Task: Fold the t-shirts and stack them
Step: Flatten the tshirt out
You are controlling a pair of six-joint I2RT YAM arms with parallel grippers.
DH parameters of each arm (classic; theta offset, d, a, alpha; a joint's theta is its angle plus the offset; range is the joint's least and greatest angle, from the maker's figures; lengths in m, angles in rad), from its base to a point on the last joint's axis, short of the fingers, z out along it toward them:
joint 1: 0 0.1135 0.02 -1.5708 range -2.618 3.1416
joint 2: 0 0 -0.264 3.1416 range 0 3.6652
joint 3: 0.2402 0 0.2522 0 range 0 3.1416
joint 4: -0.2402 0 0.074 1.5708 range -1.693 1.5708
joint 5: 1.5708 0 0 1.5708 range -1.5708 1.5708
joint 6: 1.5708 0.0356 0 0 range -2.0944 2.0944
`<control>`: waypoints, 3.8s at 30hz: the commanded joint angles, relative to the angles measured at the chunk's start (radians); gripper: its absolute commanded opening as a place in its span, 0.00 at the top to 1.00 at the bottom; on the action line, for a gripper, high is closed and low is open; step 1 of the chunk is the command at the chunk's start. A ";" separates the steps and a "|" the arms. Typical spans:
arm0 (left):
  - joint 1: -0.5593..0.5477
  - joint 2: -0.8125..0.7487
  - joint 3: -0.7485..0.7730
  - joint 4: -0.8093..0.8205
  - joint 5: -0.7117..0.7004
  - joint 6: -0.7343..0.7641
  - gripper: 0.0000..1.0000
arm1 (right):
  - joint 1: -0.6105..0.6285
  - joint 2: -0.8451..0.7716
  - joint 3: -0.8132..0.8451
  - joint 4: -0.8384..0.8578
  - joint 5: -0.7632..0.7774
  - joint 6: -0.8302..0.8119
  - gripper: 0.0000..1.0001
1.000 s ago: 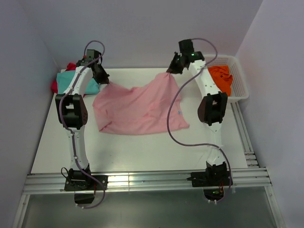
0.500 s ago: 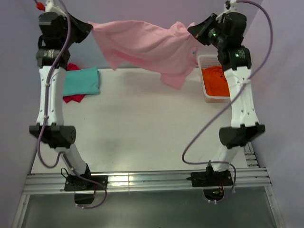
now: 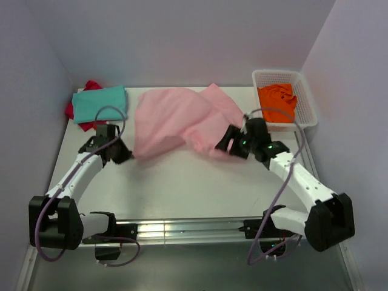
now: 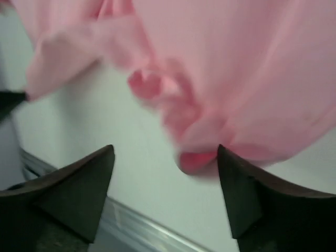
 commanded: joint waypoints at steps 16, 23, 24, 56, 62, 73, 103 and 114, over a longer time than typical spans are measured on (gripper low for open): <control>-0.076 -0.081 0.096 -0.190 -0.101 -0.149 0.14 | 0.263 -0.142 0.019 -0.322 0.193 0.011 0.01; -0.076 0.118 0.084 -0.072 -0.114 -0.134 0.20 | 0.260 0.039 -0.017 -0.190 0.212 -0.011 0.14; -0.076 0.160 0.125 -0.072 -0.117 -0.123 0.22 | 0.259 0.077 0.015 -0.178 0.215 -0.021 0.33; -0.074 1.020 0.881 -0.195 -0.169 0.075 1.00 | 0.207 0.427 -0.129 -0.115 0.295 -0.057 1.00; -0.068 1.064 1.044 -0.237 -0.183 0.092 1.00 | 0.203 0.409 -0.098 -0.179 0.348 -0.047 1.00; -0.026 0.735 1.012 -0.212 -0.189 0.044 0.12 | 0.194 0.315 0.133 -0.382 0.424 -0.021 0.63; -0.220 0.142 0.079 -0.313 -0.126 -0.275 0.43 | 0.194 0.113 0.068 -0.422 0.370 0.009 0.46; -0.341 0.178 0.082 -0.379 -0.285 -0.577 0.45 | 0.194 0.100 0.039 -0.422 0.371 0.002 0.47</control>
